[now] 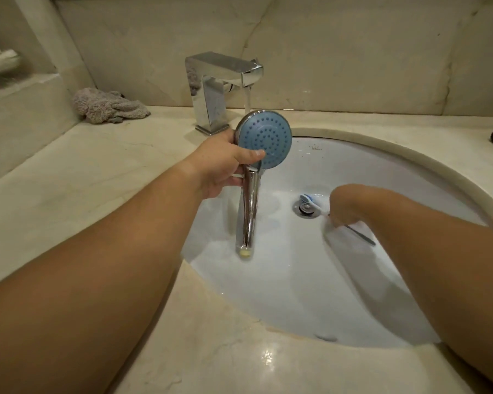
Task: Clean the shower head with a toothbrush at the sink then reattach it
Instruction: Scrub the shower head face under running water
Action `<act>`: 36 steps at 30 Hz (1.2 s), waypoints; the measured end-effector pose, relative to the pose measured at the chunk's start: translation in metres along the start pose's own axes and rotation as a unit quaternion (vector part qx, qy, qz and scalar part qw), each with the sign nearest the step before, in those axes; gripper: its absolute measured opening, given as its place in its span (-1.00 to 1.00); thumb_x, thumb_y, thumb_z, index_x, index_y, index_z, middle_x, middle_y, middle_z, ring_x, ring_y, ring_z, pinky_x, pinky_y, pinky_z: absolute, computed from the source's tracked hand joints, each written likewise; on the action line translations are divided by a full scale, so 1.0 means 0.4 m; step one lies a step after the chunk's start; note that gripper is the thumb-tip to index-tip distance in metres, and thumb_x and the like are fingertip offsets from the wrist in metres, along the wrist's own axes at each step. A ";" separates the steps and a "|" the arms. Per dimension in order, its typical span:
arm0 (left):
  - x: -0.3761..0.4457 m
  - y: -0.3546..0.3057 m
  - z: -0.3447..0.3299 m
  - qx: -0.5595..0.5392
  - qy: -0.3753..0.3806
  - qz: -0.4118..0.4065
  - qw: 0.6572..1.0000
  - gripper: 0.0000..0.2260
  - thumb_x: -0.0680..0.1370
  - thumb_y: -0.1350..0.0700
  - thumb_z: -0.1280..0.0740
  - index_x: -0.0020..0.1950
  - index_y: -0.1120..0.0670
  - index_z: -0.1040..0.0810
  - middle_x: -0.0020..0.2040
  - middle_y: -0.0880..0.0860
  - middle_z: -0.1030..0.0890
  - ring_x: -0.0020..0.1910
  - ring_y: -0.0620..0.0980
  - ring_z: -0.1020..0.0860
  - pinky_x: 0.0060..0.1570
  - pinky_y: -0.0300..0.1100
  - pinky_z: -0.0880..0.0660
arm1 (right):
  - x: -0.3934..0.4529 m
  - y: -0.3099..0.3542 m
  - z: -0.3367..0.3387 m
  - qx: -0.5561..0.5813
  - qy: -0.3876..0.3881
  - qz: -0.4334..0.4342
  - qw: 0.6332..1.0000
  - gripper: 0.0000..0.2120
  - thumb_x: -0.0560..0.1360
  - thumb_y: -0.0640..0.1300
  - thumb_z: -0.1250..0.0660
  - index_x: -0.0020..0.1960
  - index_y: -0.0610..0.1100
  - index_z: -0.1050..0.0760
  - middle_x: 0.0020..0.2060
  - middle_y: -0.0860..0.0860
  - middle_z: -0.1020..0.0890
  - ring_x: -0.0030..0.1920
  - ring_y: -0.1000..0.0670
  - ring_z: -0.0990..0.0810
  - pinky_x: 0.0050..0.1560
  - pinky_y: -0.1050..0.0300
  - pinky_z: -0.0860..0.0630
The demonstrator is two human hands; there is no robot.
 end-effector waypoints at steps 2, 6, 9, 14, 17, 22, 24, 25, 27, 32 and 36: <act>0.005 0.008 0.004 -0.010 -0.008 0.020 1.000 -0.70 0.56 0.23 -0.45 0.28 0.06 -0.56 0.14 0.13 -0.71 0.10 0.15 -0.70 0.01 0.11 -0.64 | 0.017 0.001 -0.023 -0.007 0.007 -0.024 1.000 -0.85 0.50 -0.04 -0.36 -0.09 -0.13 -0.55 -0.27 -0.04 -0.50 -0.20 -0.08 -0.49 -0.15 0.16 -0.39; 0.010 0.017 0.007 -0.060 -0.018 0.077 0.995 -0.71 0.56 0.20 -0.45 0.27 0.10 -0.57 0.13 0.16 -0.70 0.06 0.18 -0.70 -0.07 0.12 -0.67 | 0.031 0.003 -0.030 0.030 -0.003 -0.040 0.999 -0.85 0.46 -0.05 -0.41 -0.13 -0.13 -0.51 -0.28 -0.03 -0.50 -0.21 -0.08 -0.51 -0.15 0.16 -0.43; 0.014 0.015 0.005 -0.077 -0.021 0.102 0.992 -0.69 0.58 0.20 -0.44 0.31 0.12 -0.55 0.04 0.11 -0.69 0.00 0.14 -0.70 -0.23 0.04 -0.66 | 0.024 -0.003 0.004 0.164 -0.017 -0.041 0.985 -0.78 0.55 -0.25 -0.25 -0.28 -0.19 -0.40 -0.32 -0.07 -0.52 -0.34 -0.07 -0.51 -0.12 0.04 -0.53; 0.027 0.009 0.000 -0.112 -0.026 0.126 0.985 -0.73 0.62 0.13 -0.39 0.31 0.14 -0.54 0.16 0.15 -0.69 0.09 0.20 -0.70 -0.13 0.24 -0.67 | 0.015 -0.039 0.085 0.479 -0.172 -0.008 0.861 -0.82 0.56 -0.25 -0.09 -0.01 -0.24 -0.47 -0.17 -0.22 -0.59 -0.24 -0.16 -0.53 -0.21 -0.05 -0.53; 0.030 0.007 -0.012 -0.126 -0.017 0.139 0.982 -0.71 0.66 0.00 -0.33 0.31 0.12 -0.54 0.22 0.17 -0.68 0.10 0.21 -0.69 0.01 0.28 -0.61 | -0.025 -0.032 0.119 0.506 -0.264 0.044 0.820 -0.76 0.61 -0.06 -0.12 -0.01 -0.16 -0.49 -0.21 -0.08 -0.53 -0.19 -0.11 -0.46 -0.18 0.03 -0.39; 0.033 0.009 -0.016 -0.146 -0.007 0.148 0.978 -0.65 0.65 -0.15 -0.30 0.28 0.06 -0.58 0.22 0.12 -0.68 0.11 0.17 -0.66 -0.04 0.15 -0.56 | -0.045 0.015 0.143 0.377 -0.360 0.131 0.843 -0.68 0.66 0.12 -0.03 -0.03 -0.09 -0.38 -0.30 0.05 -0.47 -0.23 -0.09 -0.43 -0.26 0.04 -0.27; 0.035 0.009 -0.016 -0.155 -0.008 0.152 0.976 -0.59 0.63 -0.22 -0.28 0.29 0.05 -0.59 0.22 0.12 -0.67 0.13 0.17 -0.65 -0.03 0.14 -0.56 | -0.033 0.030 0.141 0.307 -0.368 0.141 0.866 -0.74 0.66 0.11 -0.01 -0.04 -0.03 -0.30 -0.33 0.04 -0.45 -0.31 -0.05 -0.41 -0.34 0.04 -0.24; 0.035 0.010 -0.016 -0.159 -0.006 0.153 0.975 -0.56 0.62 -0.25 -0.26 0.29 0.04 -0.59 0.23 0.12 -0.67 0.15 0.18 -0.63 -0.01 0.15 -0.56 | -0.027 0.035 0.138 0.299 -0.377 0.143 0.865 -0.75 0.66 0.11 -0.01 -0.05 -0.02 -0.29 -0.34 0.01 -0.46 -0.33 -0.05 -0.41 -0.36 0.04 -0.26; 0.036 0.012 -0.015 -0.170 0.004 0.153 0.973 -0.54 0.63 -0.26 -0.22 0.30 0.04 -0.61 0.25 0.14 -0.65 0.20 0.19 -0.61 0.03 0.16 -0.57 | -0.023 0.047 0.127 0.309 -0.399 0.156 0.849 -0.76 0.66 0.07 -0.04 -0.07 -0.05 -0.31 -0.34 -0.01 -0.48 -0.32 -0.09 -0.43 -0.36 0.02 -0.34; 0.045 0.011 -0.006 -0.219 0.009 0.144 0.965 -0.53 0.66 -0.21 -0.19 0.35 0.08 -0.58 0.30 0.17 -0.63 0.25 0.24 -0.60 0.22 0.33 -0.50 | -0.032 0.103 0.102 0.224 -0.414 0.192 0.861 -0.80 0.65 0.04 -0.05 -0.08 -0.02 -0.31 -0.34 0.02 -0.46 -0.33 -0.08 -0.45 -0.35 0.07 -0.36; 0.041 0.003 -0.006 -0.229 0.018 0.139 0.963 -0.56 0.65 -0.18 -0.21 0.37 0.08 -0.57 0.31 0.16 -0.62 0.26 0.25 -0.59 0.27 0.34 -0.45 | -0.021 0.067 0.133 0.312 -0.434 0.102 0.839 -0.76 0.66 0.05 -0.06 -0.10 -0.05 -0.33 -0.38 0.01 -0.44 -0.39 0.01 -0.37 -0.42 0.11 -0.21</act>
Point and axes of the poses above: each hand's wrist, its own x-axis towards the middle knuckle, its own z-axis out of the back of the hand, y = z × x, the point moved 2 cm from there along x, towards the middle knuckle
